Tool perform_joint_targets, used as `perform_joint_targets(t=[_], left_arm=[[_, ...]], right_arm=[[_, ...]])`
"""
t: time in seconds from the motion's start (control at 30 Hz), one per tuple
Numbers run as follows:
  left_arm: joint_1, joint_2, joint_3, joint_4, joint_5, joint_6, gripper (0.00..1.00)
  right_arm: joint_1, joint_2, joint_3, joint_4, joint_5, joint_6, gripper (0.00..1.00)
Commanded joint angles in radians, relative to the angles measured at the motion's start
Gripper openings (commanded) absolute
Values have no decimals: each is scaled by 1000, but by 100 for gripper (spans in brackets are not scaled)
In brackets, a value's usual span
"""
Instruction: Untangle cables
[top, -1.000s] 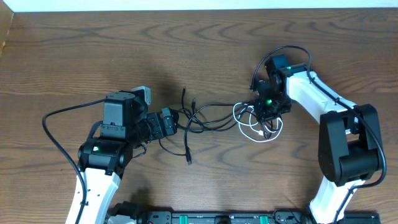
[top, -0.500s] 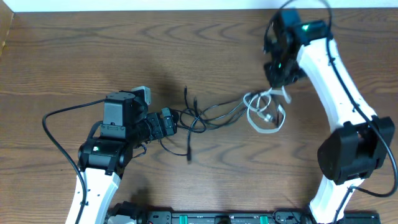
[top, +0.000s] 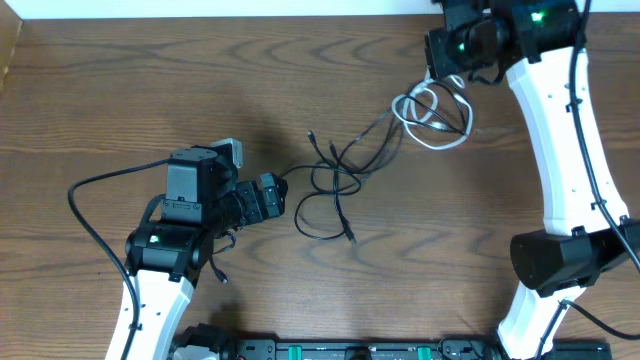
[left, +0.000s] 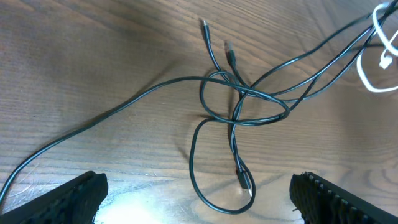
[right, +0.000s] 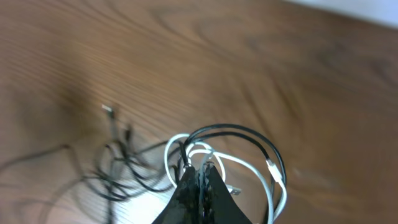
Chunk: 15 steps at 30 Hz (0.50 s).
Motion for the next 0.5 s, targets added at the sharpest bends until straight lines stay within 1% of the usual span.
perform_joint_targets(t=[0.0, 0.17, 0.37, 0.47], left_arm=[[4, 1, 21, -2, 8, 6, 98], [4, 1, 21, -2, 8, 6, 98], [4, 1, 21, -2, 8, 6, 98], [4, 1, 21, -2, 8, 6, 98]], right_arm=[[17, -8, 81, 29, -229, -34, 1], [46, -8, 142, 61, -294, -34, 1], [85, -8, 146, 76, -294, -35, 1], [109, -10, 146, 114, -325, -54, 1]])
